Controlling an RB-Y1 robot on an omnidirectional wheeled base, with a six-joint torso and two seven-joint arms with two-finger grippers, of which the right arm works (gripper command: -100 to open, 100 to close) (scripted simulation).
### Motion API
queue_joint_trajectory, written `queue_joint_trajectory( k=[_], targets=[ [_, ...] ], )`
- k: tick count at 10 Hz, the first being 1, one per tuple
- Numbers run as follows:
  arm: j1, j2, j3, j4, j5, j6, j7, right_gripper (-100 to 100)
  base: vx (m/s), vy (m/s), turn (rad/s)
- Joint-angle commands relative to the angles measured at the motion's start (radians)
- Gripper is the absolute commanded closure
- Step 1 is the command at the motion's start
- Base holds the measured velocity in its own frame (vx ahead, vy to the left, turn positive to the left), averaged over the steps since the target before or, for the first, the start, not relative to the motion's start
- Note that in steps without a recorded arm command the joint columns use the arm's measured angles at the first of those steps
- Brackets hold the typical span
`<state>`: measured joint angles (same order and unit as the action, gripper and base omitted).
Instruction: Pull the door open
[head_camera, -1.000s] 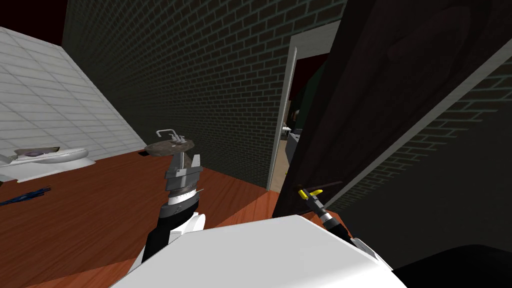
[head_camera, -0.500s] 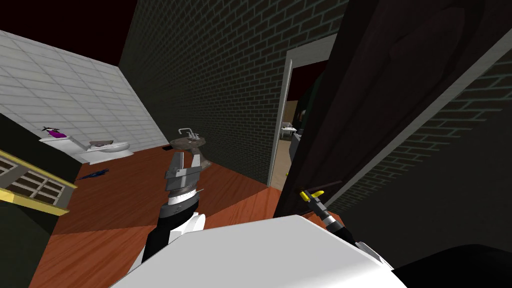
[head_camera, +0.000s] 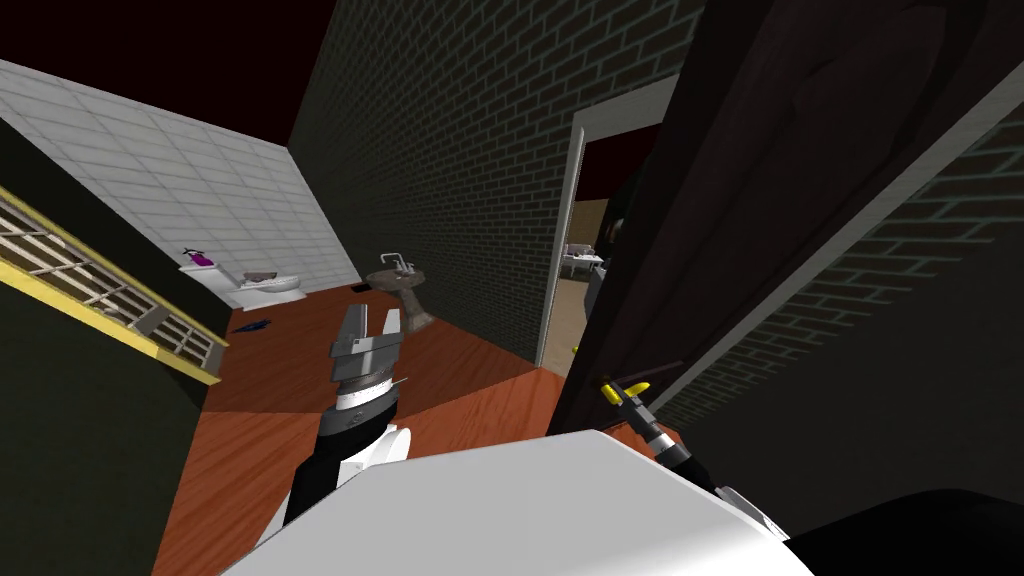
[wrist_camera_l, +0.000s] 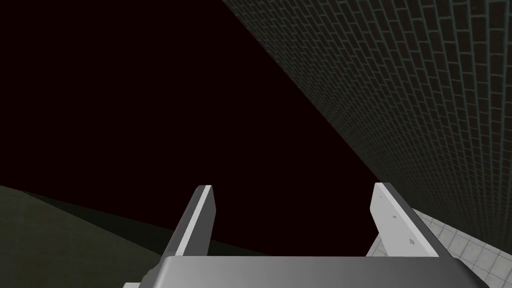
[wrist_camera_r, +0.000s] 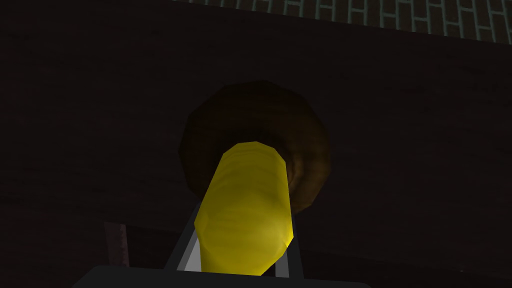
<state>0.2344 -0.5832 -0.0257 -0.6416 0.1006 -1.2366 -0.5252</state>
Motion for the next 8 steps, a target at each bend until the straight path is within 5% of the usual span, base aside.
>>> queue_joint_trajectory(
  k=[1,8],
  targets=[
    [0.0,-0.003,0.0,0.009,0.001,-0.01,0.001,100,-0.219,-0.087,0.183],
    [-0.008,-0.014,-0.002,0.047,0.004,-0.047,-0.003,100,-0.209,-0.084,0.164]
  ],
)
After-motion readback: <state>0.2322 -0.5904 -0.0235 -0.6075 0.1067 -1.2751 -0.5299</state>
